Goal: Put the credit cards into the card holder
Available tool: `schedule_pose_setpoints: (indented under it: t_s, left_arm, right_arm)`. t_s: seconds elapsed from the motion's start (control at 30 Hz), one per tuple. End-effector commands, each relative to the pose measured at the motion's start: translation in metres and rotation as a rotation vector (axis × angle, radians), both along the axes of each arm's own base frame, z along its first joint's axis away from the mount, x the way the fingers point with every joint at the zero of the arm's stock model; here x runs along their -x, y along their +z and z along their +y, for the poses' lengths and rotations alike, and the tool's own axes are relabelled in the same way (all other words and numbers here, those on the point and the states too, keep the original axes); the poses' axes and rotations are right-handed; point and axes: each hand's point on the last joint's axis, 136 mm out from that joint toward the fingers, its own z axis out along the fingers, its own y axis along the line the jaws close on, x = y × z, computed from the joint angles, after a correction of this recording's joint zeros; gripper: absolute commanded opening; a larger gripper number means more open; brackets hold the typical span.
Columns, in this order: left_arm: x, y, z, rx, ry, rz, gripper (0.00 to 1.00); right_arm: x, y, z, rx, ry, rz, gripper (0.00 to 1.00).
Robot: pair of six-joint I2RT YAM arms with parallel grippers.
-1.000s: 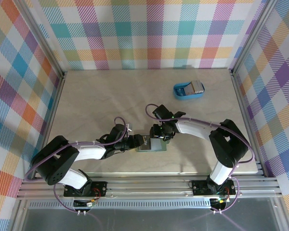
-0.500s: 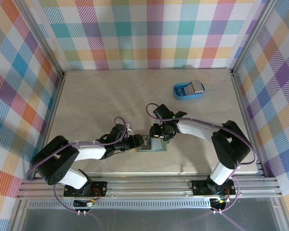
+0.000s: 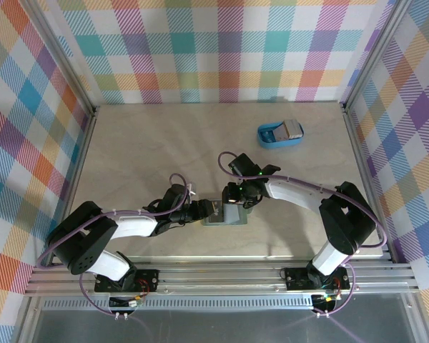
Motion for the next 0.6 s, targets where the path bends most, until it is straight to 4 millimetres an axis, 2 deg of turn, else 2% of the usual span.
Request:
schedule_pose_setpoints:
  t_s: [0.0,0.57]
  left_arm:
    - [0.001,-0.003,-0.009,0.016,-0.021,0.004,0.57]
    - [0.000,-0.003,-0.011,0.020,-0.024,0.003,0.57]
  right_arm:
    - [0.003,0.013,0.007,-0.041,0.022,-0.008,0.46]
    - [0.003,0.023,0.006,-0.003,0.029,-0.038,0.46]
